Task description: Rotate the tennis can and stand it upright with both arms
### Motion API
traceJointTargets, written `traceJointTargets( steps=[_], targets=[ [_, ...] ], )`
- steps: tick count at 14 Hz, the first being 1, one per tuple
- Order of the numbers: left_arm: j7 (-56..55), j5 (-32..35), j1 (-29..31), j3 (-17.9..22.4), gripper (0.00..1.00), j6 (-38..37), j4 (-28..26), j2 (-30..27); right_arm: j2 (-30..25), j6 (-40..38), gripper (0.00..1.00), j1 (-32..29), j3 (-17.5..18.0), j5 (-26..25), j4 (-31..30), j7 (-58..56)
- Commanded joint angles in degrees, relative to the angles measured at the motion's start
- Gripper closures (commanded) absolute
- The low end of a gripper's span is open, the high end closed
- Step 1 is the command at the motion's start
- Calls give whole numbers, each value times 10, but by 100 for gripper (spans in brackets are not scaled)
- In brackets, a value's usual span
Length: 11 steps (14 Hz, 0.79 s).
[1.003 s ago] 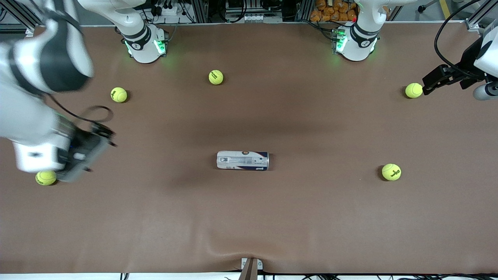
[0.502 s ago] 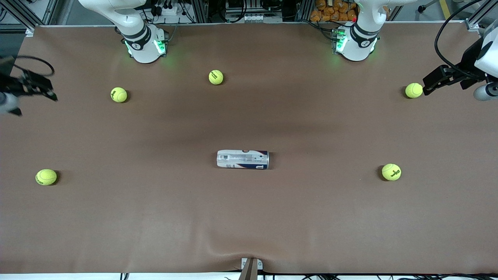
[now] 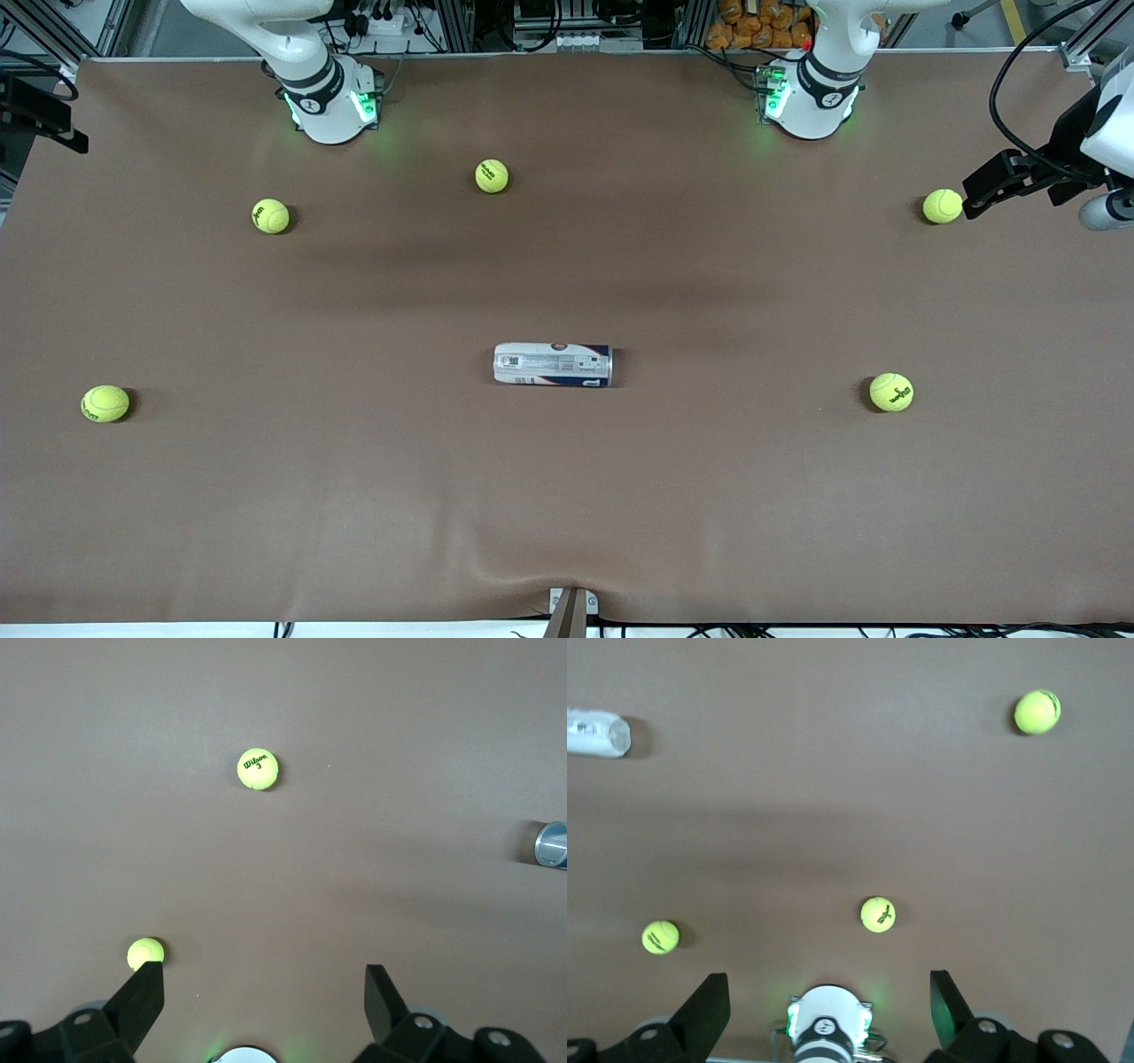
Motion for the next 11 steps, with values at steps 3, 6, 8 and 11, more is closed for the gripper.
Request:
traceJointTargets(
  steps=[3,6,8,11],
  targets=[
    [-6,-9,-1,-2,0,15,1,1,-8,2,0,-15,19,6,-9,139],
    [-8,-16,0,-1,0,24,0,3,-8,1,0,-16,18,5,-7,138],
    [-8,-17,2,-2,0,28,0,6,-6,13,0,-15,18,5,-7,137],
    [-9,-17,3,-2,0,32,0,6,-3,32,0,-13,19,3,-7,118]
  ],
)
